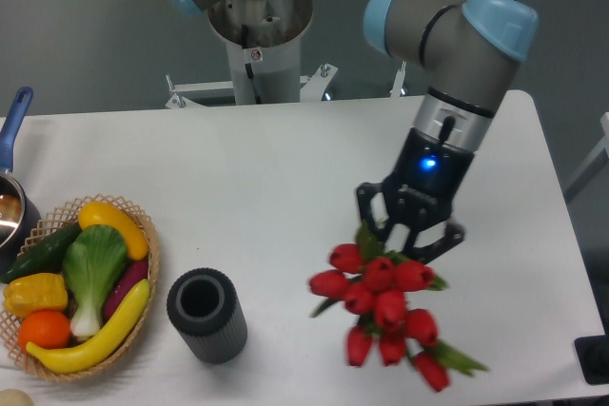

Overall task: Insert the flowers into the vase
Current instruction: 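Carry the red tulip bunch with the gripper over the grey vase, then lower the tulip stems into the grey vase opening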

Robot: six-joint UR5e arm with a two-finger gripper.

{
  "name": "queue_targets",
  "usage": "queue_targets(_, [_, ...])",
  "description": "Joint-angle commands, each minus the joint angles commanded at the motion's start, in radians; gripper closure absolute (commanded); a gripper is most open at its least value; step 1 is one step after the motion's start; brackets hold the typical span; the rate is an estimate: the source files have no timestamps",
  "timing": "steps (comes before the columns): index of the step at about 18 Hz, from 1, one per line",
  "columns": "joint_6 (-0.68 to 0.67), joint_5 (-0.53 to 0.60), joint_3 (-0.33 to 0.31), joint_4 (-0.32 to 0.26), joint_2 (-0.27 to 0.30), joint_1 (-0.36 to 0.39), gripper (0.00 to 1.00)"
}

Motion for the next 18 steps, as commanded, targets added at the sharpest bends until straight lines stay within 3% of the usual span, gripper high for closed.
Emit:
queue_targets(3, [0.0,-0.135,0.008,0.058,-0.014,-0.02,1.0])
queue_targets(9, [0.008,-0.332,0.015,0.123,-0.06,-0.026,1.0])
queue_targets(18, [0.017,-0.407,0.028,0.134,-0.091,-0.092,1.0])
